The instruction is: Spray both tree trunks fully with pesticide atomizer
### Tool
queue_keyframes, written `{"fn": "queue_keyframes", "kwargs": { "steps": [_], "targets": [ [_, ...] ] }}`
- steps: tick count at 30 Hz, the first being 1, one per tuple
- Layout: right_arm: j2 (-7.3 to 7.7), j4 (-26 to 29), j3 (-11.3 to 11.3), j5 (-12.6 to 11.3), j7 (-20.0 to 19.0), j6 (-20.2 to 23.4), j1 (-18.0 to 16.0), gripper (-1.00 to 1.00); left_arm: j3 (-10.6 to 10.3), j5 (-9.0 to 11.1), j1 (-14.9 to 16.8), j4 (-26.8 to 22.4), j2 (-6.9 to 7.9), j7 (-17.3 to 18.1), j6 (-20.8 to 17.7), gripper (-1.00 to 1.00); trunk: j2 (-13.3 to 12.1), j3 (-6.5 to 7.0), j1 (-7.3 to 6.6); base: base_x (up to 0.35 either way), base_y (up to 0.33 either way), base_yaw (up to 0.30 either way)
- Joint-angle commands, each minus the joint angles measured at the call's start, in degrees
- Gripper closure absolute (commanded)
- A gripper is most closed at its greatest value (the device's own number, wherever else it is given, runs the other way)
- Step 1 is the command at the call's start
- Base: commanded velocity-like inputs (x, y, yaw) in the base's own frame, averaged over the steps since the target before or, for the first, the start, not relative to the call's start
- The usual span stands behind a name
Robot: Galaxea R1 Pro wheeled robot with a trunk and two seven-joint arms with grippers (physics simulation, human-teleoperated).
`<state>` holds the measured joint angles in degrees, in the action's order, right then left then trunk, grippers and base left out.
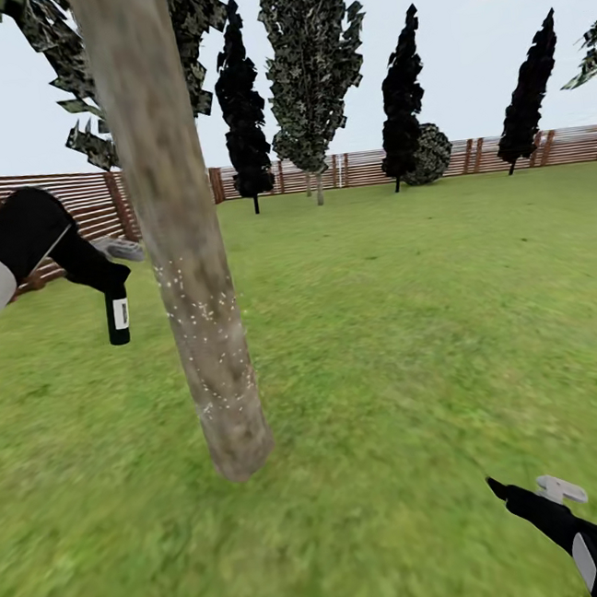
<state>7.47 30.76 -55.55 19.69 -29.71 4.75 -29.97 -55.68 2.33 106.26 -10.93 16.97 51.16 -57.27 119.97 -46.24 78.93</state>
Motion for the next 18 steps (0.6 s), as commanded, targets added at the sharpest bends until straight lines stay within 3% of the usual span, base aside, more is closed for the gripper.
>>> {"fn": "queue_keyframes", "kwargs": {
  "steps": [1,7,12,18],
  "targets": [
    [0.00,0.00,0.00,0.00,0.00,0.00,0.00,-1.00,0.05,0.04,0.00,0.54,0.00,-0.01,0.11,1.00,0.00,0.00,0.00,-0.008,0.316,-0.129],
    [0.00,0.00,0.00,0.00,0.00,0.00,0.00,-1.00,-0.01,0.04,0.00,1.25,0.00,-0.01,0.31,1.00,0.00,0.00,0.00,0.062,0.320,-0.040],
    [0.00,0.00,0.00,0.00,0.00,0.00,0.00,-1.00,-0.04,0.04,-0.21,1.44,0.42,-0.07,0.36,1.00,0.00,0.00,0.00,0.008,0.346,-0.237],
    [0.00,0.00,0.00,0.00,0.00,0.00,0.00,-1.00,-0.12,-0.04,-0.41,6.19,0.78,-0.27,1.54,1.00,0.00,0.00,0.00,0.000,0.350,-0.239]
  ]
}}
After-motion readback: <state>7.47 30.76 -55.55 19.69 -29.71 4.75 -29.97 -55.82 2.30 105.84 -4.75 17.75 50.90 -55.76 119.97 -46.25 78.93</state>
